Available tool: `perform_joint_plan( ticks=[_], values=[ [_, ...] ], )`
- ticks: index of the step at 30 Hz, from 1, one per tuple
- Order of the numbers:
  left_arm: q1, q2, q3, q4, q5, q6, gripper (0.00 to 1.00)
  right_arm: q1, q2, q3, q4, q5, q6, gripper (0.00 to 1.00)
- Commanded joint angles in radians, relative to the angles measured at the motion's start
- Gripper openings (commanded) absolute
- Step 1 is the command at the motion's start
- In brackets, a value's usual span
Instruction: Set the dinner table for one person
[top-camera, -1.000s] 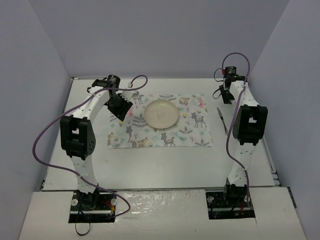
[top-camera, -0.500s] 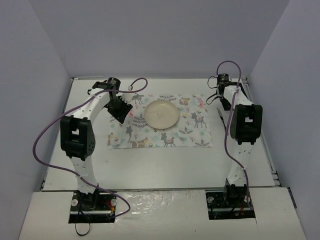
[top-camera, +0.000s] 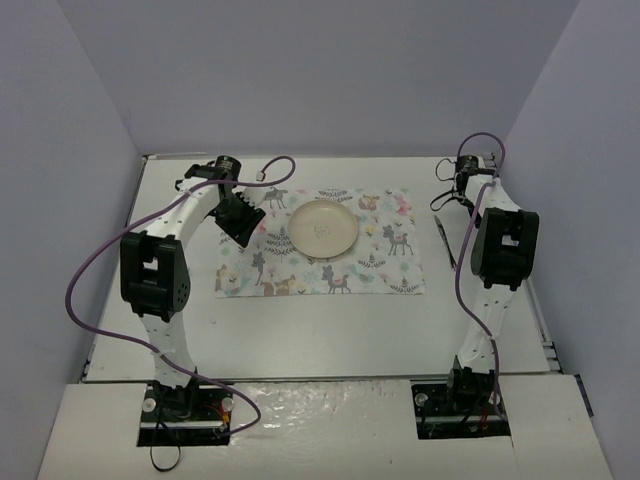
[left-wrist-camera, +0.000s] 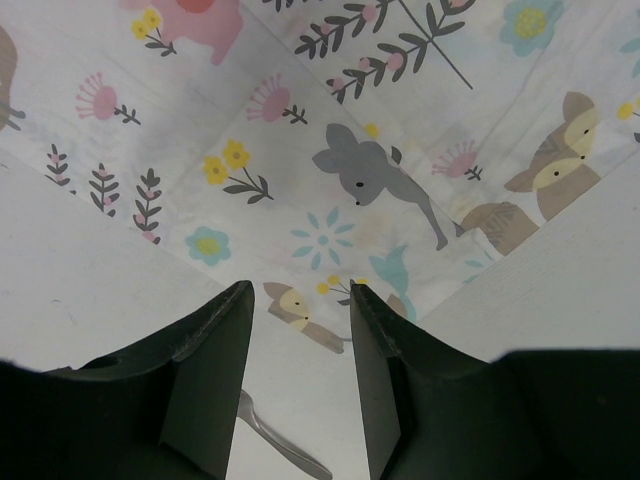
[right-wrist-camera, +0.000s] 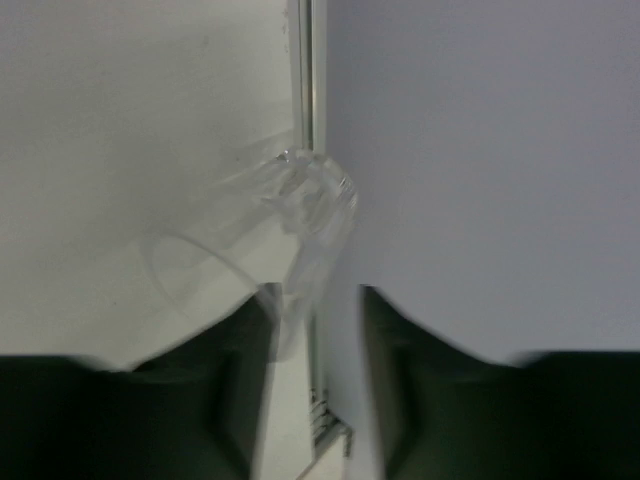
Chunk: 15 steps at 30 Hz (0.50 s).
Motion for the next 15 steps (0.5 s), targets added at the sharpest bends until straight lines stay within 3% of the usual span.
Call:
perform_joint_plan(
  ticks=[1,5,9,15],
  values=[
    [0.006,-0.086,0.000,0.016,0.000,0.013,0.41,0.002,-0.004,-0.003,-0.052,-0.008,0.032,0.00],
    [0.007,-0.095,-0.011,0.023,-0.010,0.014,0.41,0.003,-0.027,0.020,-0.051,-0.020,0.043,0.00],
    [0.012,-0.117,-0.038,0.049,-0.007,-0.005,0.40,0.014,-0.112,0.079,-0.066,-0.139,0.063,0.00],
    [0.086,-0.146,0.023,0.045,-0.007,-0.038,0.41,0.036,-0.243,0.211,-0.190,-0.835,0.070,0.00]
  ],
)
